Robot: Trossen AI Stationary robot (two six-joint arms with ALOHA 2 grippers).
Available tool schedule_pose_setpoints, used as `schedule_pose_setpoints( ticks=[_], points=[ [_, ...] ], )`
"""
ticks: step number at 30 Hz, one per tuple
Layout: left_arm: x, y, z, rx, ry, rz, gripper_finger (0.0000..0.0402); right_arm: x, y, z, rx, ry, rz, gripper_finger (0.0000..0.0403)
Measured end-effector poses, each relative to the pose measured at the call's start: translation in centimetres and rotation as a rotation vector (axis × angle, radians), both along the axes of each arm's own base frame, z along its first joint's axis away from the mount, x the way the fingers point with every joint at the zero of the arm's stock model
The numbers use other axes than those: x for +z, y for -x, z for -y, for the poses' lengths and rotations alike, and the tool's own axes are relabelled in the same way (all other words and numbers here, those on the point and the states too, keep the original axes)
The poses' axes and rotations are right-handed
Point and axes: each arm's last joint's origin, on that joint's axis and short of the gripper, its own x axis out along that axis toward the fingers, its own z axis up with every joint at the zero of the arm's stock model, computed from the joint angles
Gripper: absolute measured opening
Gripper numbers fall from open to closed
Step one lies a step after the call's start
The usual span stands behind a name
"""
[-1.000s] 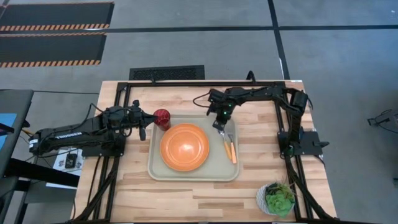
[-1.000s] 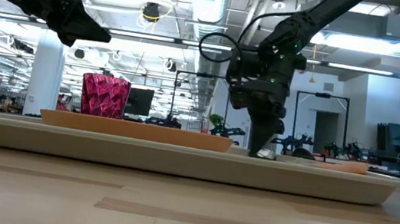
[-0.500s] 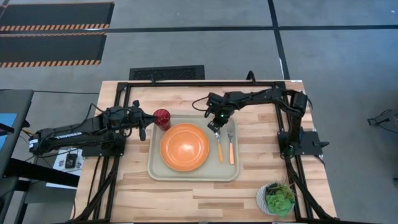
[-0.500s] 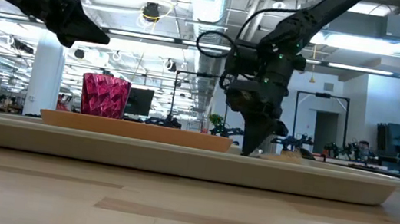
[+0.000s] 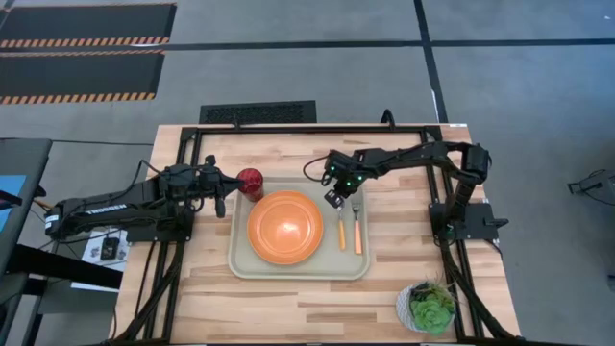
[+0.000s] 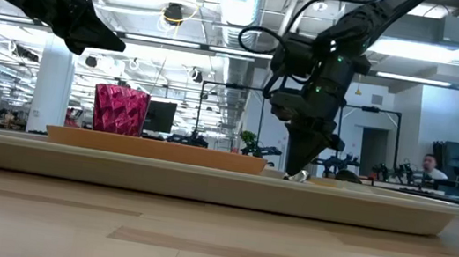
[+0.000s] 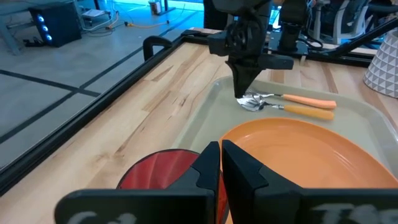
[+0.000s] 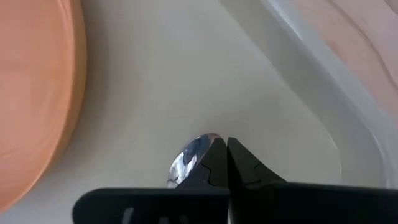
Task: Pick and place plate/cup/fork/spoon on tray
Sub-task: Put the orange spoon between the orange plate and the orange fork on the gray serving tray
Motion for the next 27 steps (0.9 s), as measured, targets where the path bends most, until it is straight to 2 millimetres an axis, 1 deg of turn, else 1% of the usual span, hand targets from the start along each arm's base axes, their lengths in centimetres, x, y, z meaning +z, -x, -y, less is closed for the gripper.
schedule_pose_setpoints(
  ticks=[4, 13, 17, 27],
  points=[
    [0.0, 0.0, 0.0, 0.000, 0.000, 0.000, 0.0006, 0.0, -0.1, -0.2, -0.030, -0.012, -0.001, 0.0002],
    [0.0, 0.0, 0.0, 0.001, 0.000, 0.000, 0.0006, 0.0, -0.4, -1.6, -0.042, -0.007, -0.012, 0.0008],
    [0.0, 0.0, 0.0, 0.001, 0.001, 0.000, 0.0006, -0.1, -0.5, -2.2, -0.045, -0.013, -0.016, 0.0021],
    [0.0, 0.0, 0.0, 0.003, 0.001, 0.000, 0.0006, -0.2, -0.3, -2.0, -0.075, 0.033, -0.047, 0.0061]
  ],
)
